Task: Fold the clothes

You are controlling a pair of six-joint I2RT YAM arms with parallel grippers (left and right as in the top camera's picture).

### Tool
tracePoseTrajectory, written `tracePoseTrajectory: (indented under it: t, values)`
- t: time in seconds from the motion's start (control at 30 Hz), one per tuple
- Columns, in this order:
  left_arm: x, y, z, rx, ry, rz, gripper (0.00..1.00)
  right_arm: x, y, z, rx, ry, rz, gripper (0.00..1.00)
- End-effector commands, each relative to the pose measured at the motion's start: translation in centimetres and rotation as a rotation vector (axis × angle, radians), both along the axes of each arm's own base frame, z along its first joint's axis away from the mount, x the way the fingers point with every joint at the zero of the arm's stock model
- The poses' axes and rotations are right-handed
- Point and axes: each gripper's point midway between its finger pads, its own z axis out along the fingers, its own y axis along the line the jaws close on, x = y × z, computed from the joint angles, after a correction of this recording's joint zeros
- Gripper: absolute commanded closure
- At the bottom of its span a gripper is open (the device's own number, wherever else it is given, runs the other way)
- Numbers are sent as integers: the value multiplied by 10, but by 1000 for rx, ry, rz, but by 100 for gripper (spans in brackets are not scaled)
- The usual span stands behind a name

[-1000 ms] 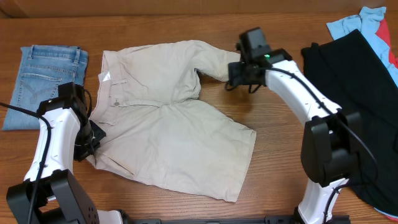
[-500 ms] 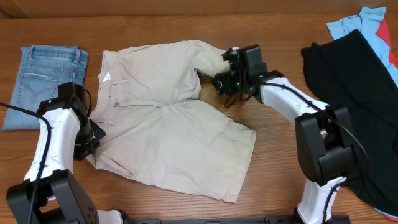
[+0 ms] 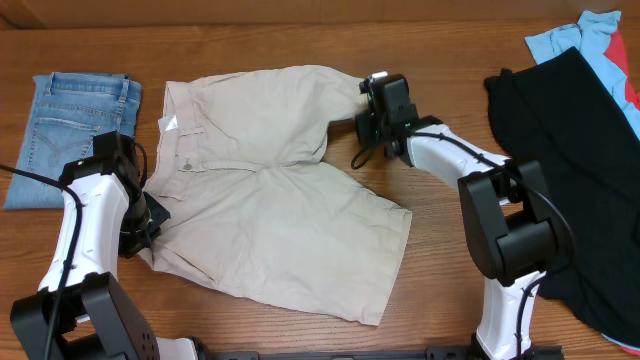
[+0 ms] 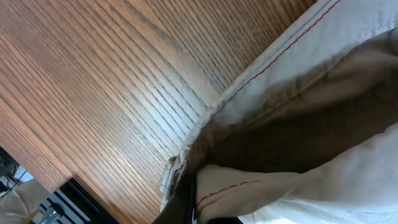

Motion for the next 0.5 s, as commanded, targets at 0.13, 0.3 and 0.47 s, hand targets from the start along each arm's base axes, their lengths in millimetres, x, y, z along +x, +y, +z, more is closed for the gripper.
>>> tracePoseTrajectory:
  t: [0.13, 0.3, 0.47]
  values:
    - [2, 4, 5, 28, -17, 1, 94, 66, -44, 151, -269, -287, 94, 95]
    - [1, 4, 5, 27, -14, 1, 94, 35, -110, 137, -574, -69, 49, 88]
    - [1, 4, 5, 27, -16, 1, 94, -5, -152, 104, -553, 156, -76, 0]
